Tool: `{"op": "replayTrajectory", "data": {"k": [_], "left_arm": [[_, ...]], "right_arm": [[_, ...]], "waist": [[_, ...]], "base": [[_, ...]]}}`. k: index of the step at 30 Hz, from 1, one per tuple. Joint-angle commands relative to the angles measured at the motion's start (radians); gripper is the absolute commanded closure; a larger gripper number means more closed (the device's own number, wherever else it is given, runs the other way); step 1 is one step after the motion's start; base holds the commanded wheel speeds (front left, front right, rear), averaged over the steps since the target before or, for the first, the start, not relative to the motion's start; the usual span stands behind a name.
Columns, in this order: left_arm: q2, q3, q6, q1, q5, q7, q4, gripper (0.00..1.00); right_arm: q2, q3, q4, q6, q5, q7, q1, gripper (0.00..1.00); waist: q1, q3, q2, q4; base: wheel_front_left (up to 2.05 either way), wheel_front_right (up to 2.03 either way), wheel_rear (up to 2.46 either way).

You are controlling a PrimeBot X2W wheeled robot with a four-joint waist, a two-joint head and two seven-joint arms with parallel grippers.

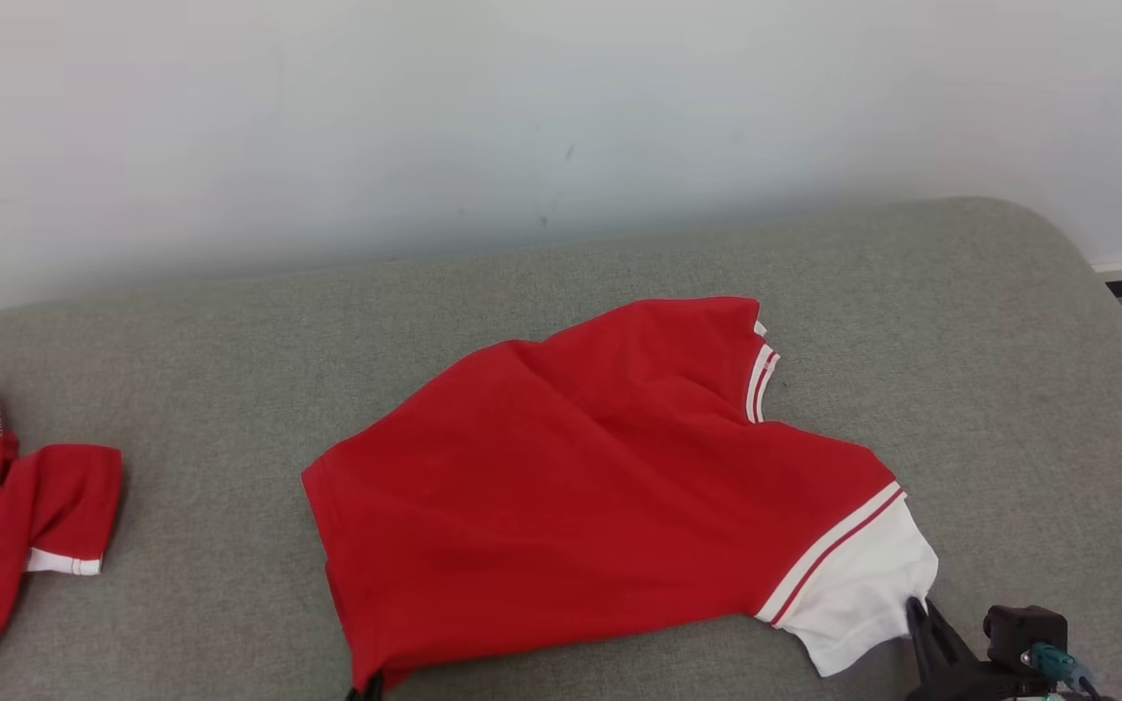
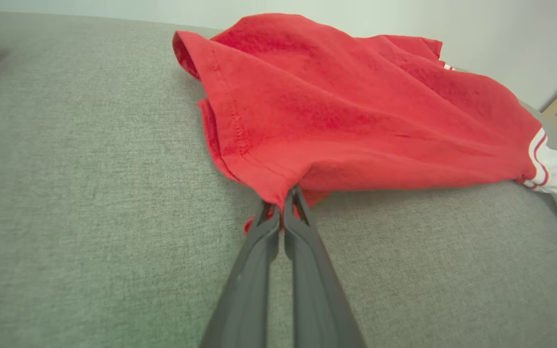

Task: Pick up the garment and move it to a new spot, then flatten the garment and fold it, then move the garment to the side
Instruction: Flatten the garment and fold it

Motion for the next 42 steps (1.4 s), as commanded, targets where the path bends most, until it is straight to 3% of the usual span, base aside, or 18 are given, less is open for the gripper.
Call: {"op": "replayTrajectory", "data": {"k": [1,12,19,25,34,42], "left_arm": [[0.001,0.012,0.002,0.013,0.007,-0.003,-0.011,1.0],[0.035,0.092,-0.019,-0.027,0.068,-0.003,-0.089,1.0],[0.07,0.118,-0.038,-0.075,0.092,-0.003,-0.109,1.0],[0.138,0.057,-0.087,-0.211,0.126,-0.003,-0.104,1.0],[0.233,-0.013,-0.102,-0.487,0.113,0.036,-0.057,1.0],[0.301,-0.106,-0.105,-0.801,0.031,0.094,0.038,1.0]], "right_arm": [[-0.007,0.008,-0.02,-0.001,0.005,-0.006,0.013,1.0],[0.007,0.166,-0.269,-0.001,0.158,-0.005,0.033,1.0],[-0.007,0.27,-0.36,-0.001,0.26,0.004,-0.002,1.0],[-0.041,0.287,-0.366,-0.001,0.232,0.01,-0.118,1.0],[-0.044,0.311,-0.338,-0.001,0.24,0.044,-0.376,1.0],[-0.04,0.381,-0.199,-0.001,0.273,0.074,-0.707,1.0]], "waist": [[0.0,-0.004,-0.0001,0.001],[0.0,-0.012,-0.0001,-0.001],[0.0,-0.017,-0.0001,0.007],[0.0,-0.005,-0.0001,0.018],[0.0,0.077,-0.0001,0.007],[0.0,0.179,-0.0001,0.005]], "base": [[0.0,0.0,0.0],[0.0,0.0,0.0],[0.0,0.0,0.0],[0.0,0.0,0.0],[0.0,0.0,0.0],[0.0,0.0,0.0]]}}
